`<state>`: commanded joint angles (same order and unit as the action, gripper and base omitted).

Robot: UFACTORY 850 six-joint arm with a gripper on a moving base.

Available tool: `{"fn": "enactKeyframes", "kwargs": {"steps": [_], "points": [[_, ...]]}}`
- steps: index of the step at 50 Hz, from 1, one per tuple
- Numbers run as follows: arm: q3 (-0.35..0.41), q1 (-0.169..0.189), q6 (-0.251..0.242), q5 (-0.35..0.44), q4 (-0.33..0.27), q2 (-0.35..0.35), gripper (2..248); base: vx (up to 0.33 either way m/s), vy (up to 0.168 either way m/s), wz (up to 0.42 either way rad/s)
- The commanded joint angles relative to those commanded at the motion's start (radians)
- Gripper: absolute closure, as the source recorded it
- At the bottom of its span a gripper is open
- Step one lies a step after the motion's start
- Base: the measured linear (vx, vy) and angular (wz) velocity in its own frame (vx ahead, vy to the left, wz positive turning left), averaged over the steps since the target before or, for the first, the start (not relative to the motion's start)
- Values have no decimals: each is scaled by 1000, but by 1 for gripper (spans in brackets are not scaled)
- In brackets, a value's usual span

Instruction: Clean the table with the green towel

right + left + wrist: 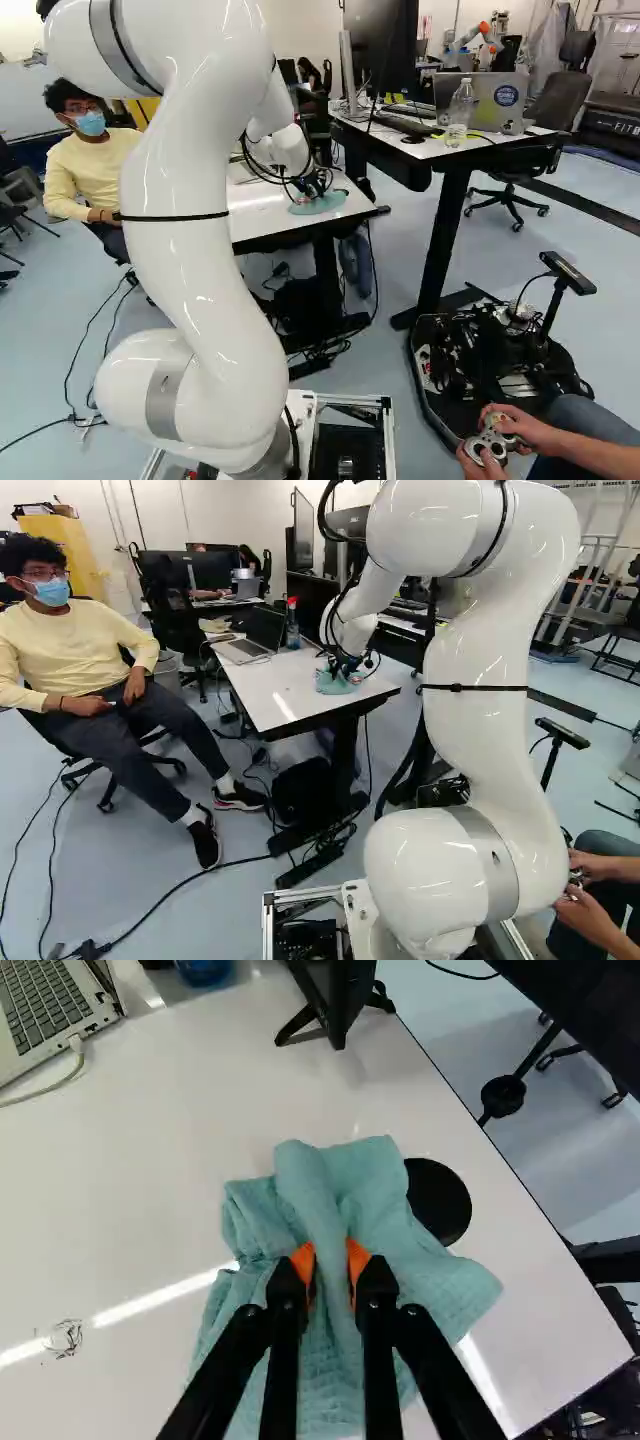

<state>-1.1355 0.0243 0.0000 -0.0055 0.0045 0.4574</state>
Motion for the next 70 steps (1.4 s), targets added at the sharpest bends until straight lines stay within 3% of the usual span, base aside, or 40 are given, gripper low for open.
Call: {"fn": "enactKeyframes", "kwargs": {"steps": [70], "points": [[3,0,0,4,4,-12,200,0,0,0]]}}
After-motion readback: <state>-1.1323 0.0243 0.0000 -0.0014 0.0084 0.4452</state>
